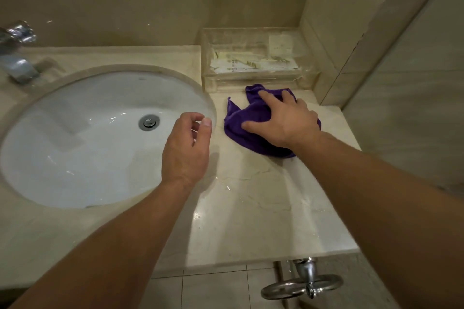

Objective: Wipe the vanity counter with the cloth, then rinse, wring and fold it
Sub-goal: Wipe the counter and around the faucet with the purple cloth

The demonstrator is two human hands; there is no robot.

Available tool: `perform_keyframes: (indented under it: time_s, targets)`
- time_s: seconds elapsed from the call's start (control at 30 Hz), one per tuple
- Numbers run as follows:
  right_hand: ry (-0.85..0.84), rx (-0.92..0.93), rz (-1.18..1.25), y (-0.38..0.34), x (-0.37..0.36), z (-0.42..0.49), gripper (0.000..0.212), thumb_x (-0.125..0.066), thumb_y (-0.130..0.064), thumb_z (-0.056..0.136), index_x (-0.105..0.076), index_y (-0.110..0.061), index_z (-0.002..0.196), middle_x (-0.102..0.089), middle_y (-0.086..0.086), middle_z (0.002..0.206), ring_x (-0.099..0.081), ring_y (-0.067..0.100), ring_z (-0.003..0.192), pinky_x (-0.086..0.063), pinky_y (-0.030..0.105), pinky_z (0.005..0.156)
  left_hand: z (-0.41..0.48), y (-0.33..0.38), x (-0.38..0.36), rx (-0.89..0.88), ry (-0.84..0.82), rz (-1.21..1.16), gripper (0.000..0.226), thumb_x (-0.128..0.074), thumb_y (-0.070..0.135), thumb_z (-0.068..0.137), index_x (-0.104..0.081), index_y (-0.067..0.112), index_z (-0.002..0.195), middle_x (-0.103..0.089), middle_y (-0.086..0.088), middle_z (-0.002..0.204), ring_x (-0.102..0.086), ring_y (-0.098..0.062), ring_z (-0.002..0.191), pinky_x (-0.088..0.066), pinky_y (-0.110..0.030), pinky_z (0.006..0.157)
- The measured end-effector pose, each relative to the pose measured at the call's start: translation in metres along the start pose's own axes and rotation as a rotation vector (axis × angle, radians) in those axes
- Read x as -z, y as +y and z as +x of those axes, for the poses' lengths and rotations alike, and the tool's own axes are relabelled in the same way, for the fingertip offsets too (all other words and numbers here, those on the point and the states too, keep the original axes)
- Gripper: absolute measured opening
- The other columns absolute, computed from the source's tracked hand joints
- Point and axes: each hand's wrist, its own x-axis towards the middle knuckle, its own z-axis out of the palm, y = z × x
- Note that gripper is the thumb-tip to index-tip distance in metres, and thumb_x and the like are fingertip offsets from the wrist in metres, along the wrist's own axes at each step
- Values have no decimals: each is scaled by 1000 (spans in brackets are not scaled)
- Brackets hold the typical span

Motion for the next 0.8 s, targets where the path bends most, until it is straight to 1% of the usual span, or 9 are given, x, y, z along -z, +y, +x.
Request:
perform_keyframes:
  time_s: [0.07,0.17,0.3,0.4,0.5,0.57,0.63,0.7,0.8]
  targets:
    - [57,-3,-80,-5,-10,-2,80,-47,-81,76,-30,-50,148,-32,5,157,-35,39,138,-30,57,110,1,-1,0,3,0,4,44,-36,57,89,-58,26,112,-62,14,101,-56,5,90,-44,-28,80]
    - [116,92,-131,-10,-19,-16,65,-37,-78,82,-42,-50,142,-39,4,154,-36,36,137,-28,56,108,2,2,0,11,-6,11,45,-36,58,89,-58,26,112,-63,13,103,-57,4,90,-45,-29,81]
    - [114,213,-186,-16,-33,-45,64,-31,-76,86,-43,-49,142,-38,2,156,-35,34,138,-27,55,112,2,5,0,10,-12,39,45,-36,57,90,-57,26,113,-63,13,102,-57,5,89,-43,-27,79]
    - [87,263,-212,-19,-38,-65,63,-30,-74,87,-42,-48,143,-36,1,158,-34,34,139,-26,57,113,1,5,0,3,-34,56,47,-34,59,90,-57,25,115,-63,12,104,-58,0,90,-45,-28,81]
    - [89,328,-187,-21,-45,-99,61,-30,-71,87,-50,-46,139,-43,0,154,-39,34,136,-29,56,111,0,4,3,-5,-55,61,45,-35,57,92,-57,25,115,-63,11,105,-57,0,89,-45,-28,81]
    - [103,381,-164,-21,-54,-124,57,-34,-68,86,-59,-43,130,-53,-2,145,-47,33,127,-34,55,106,0,4,5,-19,-74,59,38,-37,53,96,-57,25,113,-63,9,104,-57,0,88,-43,-27,79]
    - [142,430,-142,-18,-64,-148,49,-42,-65,84,-68,-41,118,-64,-4,131,-55,32,115,-41,53,97,-1,4,7,-37,-93,61,32,-40,47,101,-57,23,112,-62,6,104,-56,-6,87,-42,-27,80]
    - [197,481,-115,-11,-75,-169,41,-51,-60,82,-72,-39,109,-70,-7,118,-61,30,104,-47,50,89,-4,4,8,-37,-97,63,28,-41,44,102,-57,22,110,-62,5,105,-55,-10,92,-41,-28,82]
    - [303,523,-7,4,-80,-188,32,-59,-52,77,-76,-37,100,-73,-11,107,-64,26,92,-49,43,81,-5,2,9,-42,-84,72,36,-39,50,98,-58,22,110,-63,4,105,-57,-14,94,-43,-32,83]
